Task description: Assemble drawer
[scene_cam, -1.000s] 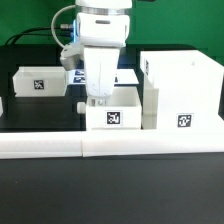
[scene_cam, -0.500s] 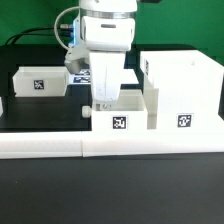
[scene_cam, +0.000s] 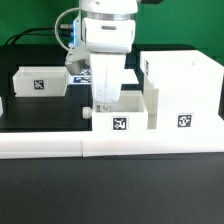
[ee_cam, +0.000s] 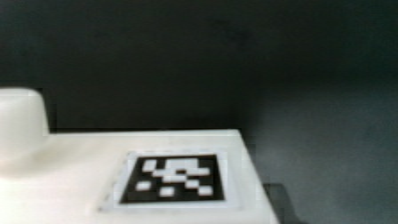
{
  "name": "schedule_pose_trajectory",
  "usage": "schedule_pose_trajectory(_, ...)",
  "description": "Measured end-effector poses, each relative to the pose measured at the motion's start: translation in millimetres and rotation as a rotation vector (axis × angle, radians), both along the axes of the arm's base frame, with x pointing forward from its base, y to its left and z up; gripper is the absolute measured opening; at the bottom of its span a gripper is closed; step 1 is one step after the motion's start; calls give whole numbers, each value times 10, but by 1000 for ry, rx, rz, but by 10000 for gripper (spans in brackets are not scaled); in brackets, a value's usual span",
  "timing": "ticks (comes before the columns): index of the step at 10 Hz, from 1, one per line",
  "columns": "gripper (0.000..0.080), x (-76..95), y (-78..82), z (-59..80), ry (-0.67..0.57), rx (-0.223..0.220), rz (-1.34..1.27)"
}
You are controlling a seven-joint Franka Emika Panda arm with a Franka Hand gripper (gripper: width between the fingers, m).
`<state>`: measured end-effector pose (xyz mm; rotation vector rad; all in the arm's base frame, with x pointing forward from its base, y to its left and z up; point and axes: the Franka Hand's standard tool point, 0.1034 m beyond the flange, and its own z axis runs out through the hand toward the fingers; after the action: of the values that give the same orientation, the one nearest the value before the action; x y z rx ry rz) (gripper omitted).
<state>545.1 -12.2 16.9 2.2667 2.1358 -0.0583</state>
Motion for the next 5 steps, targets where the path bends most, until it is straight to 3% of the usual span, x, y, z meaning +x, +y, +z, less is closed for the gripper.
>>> schedule_pose_trajectory(5, 42, 48, 128, 9, 5, 4, -12)
